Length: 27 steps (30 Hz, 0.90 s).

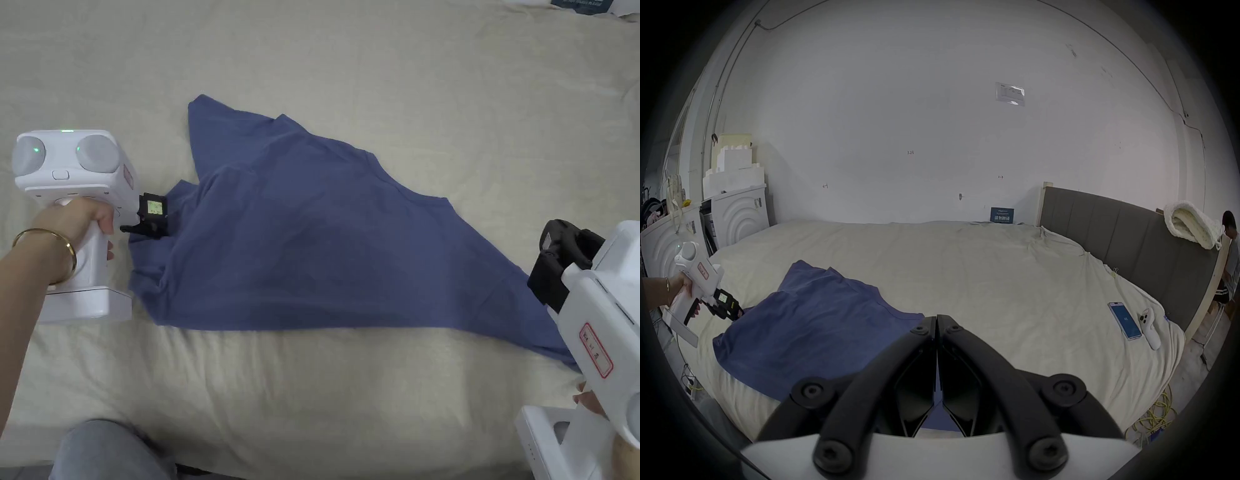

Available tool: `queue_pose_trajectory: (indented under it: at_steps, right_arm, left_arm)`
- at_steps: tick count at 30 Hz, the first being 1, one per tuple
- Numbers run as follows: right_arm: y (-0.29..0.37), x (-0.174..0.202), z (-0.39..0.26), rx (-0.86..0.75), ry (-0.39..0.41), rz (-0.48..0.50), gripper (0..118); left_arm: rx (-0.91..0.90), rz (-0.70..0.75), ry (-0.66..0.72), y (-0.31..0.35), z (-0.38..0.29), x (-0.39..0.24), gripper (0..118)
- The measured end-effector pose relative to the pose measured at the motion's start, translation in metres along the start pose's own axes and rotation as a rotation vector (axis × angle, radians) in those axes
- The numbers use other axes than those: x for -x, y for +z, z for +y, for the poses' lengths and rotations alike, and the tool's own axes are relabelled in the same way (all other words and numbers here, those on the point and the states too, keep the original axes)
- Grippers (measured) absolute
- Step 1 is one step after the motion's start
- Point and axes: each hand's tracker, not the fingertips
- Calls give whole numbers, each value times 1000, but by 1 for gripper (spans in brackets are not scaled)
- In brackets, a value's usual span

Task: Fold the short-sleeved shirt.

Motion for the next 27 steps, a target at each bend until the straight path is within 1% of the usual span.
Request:
queue_pose_trajectory:
  at_steps: [1,2,3,4,5,6,8,10,13,17,22,27]
  right_arm:
    - [-1,1,-1,4,3,-1,0]
    - [-2,1,-1,7,4,-2,0]
    - [-3,2,-2,11,5,-3,0]
    - [-4,3,-3,16,7,-2,0]
    - [-4,3,-3,20,10,0,0]
    - [-5,4,-4,22,12,0,0]
    - [-5,4,-4,25,17,3,0]
    - [-5,4,-4,26,18,4,0]
    - [-5,3,-1,26,18,10,0]
    - [-7,3,7,15,31,23,0]
    - [-10,5,17,-3,28,40,0]
    - [-19,7,32,-7,26,75,0]
  left_arm:
    - [-3,-2,4,-2,-1,0,72]
    - [0,-9,3,-3,-2,-1,62]
    - [6,-29,-3,-6,-4,-3,33]
    - [9,-46,-5,-8,-6,-4,14]
    - [-2,-23,-9,-9,-8,-8,6]
    - [-10,-18,-21,-9,-9,-11,1]
    - [-17,0,-60,-4,-13,-16,0]
    - [-29,-14,-47,2,-13,-10,0]
    - [-117,-77,52,16,-16,4,0]
    - [-313,-135,179,60,-33,24,0]
    - [-460,-154,237,104,-52,36,0]
    - [-507,-182,268,126,-66,43,0]
